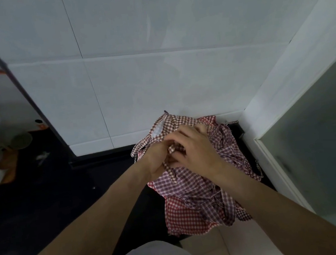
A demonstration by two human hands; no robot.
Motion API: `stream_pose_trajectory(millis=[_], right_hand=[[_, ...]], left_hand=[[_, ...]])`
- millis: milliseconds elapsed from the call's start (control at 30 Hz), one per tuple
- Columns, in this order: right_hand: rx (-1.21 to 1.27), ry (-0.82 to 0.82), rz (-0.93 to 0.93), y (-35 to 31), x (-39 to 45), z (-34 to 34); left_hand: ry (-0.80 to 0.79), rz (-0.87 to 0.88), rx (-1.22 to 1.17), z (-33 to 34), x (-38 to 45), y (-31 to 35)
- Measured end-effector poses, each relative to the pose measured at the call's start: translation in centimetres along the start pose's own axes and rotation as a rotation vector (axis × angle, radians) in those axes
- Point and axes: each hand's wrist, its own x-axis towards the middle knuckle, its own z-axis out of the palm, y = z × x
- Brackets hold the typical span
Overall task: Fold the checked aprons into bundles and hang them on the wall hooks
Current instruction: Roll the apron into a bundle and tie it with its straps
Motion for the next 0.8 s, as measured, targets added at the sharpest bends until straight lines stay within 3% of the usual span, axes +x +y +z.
stream_pose_trajectory(millis=[167, 400, 467, 667, 733, 800], right_hand=[[0.192, -0.083, 0.047, 0.6, 0.8, -2.1], [0.775, -0.012, 0.583, 3.8, 3.0, -6.8], [0.917, -0.014, 0.678, 4.7, 3.0, -7.4], [1.223, 0.232, 1.024, 6.9, 1.7, -5.3], [1.216, 0.217, 1.110, 7.1, 0.7, -3.9], [1.102, 0.161, 1.055, 7.0, -0.2, -2.8]], left_hand=[[-0.092, -0.022, 0.069, -0.4, 0.0, -0.4], [-0.152, 0.040, 0.266, -1.0, -0.4, -0.4], [-0.135, 0.061, 0.220, -0.9, -0.3, -0.4], [-0.047, 0.126, 0.021, -1.0, -0.2, 0.1], [-0.038, 0.132, 0.017, -1.1, -0.1, 0.2], [-0.039, 0.114, -0.014, -1.3, 0.2, 0.0]])
